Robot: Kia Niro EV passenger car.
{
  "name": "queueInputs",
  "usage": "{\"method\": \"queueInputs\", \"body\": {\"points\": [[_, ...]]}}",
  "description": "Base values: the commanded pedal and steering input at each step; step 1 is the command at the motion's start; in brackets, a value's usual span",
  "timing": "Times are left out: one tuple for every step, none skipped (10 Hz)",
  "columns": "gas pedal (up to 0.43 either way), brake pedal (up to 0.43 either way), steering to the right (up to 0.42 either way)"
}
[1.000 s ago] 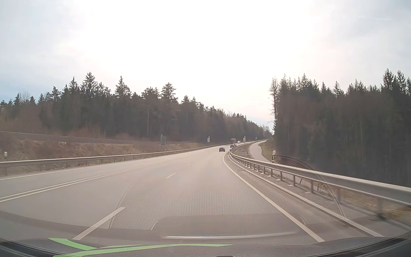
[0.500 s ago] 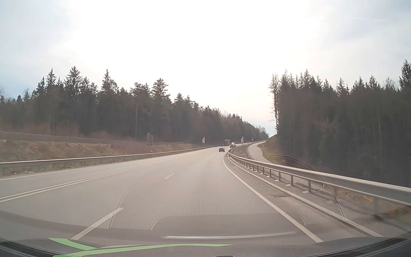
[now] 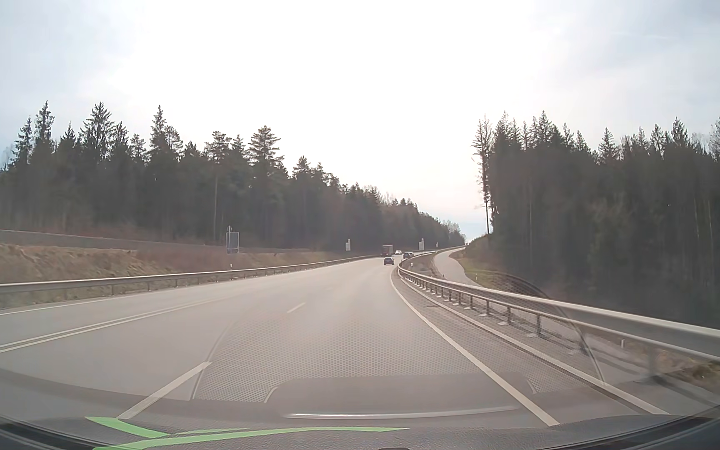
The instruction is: Follow the waypoints while adhering to traffic rules and regulations
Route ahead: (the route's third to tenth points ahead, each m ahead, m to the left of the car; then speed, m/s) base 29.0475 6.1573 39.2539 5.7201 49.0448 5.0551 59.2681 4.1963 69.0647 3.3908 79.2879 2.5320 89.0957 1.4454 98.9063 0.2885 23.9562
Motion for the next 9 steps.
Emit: {"method": "queueInputs", "body": {"points": [[0.24,0.0,0.008],[0.248,0.0,0.008],[0.248,0.0,0.008],[0.248,0.0,0.008],[0.248,0.0,0.008],[0.248,0.0,0.008],[0.248,0.0,0.008],[0.248,0.0,0.008],[0.248,0.0,0.008]]}}
